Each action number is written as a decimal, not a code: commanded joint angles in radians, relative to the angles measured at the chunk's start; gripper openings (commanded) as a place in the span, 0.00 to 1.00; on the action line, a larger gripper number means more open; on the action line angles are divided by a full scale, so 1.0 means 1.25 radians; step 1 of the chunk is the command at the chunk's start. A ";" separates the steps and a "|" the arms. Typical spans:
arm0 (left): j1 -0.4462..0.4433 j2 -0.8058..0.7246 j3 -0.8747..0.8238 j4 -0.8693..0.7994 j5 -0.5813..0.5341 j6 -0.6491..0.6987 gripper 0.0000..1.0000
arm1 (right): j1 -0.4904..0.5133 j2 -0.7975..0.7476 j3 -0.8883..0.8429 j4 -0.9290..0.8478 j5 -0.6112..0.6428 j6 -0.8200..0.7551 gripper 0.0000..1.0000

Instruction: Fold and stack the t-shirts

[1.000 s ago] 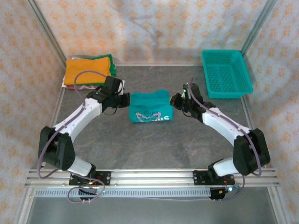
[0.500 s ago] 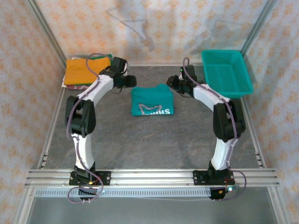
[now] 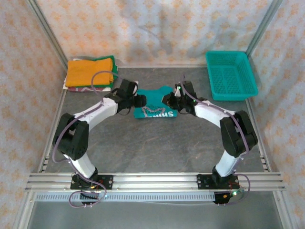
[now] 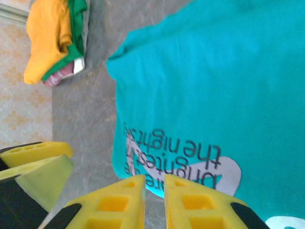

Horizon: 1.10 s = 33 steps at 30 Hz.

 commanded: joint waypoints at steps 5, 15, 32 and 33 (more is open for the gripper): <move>0.015 0.135 -0.071 0.157 0.003 -0.023 0.43 | -0.017 0.147 -0.066 0.189 -0.028 0.051 0.15; 0.017 0.029 -0.101 0.100 -0.037 -0.031 0.45 | -0.019 0.093 -0.072 0.161 -0.011 0.046 0.24; 0.061 0.148 0.126 -0.117 -0.040 -0.027 0.70 | -0.080 0.104 0.095 -0.163 0.254 -0.096 0.56; 0.061 0.154 0.128 -0.112 -0.030 -0.025 0.70 | -0.078 0.112 0.100 -0.161 0.240 -0.097 0.56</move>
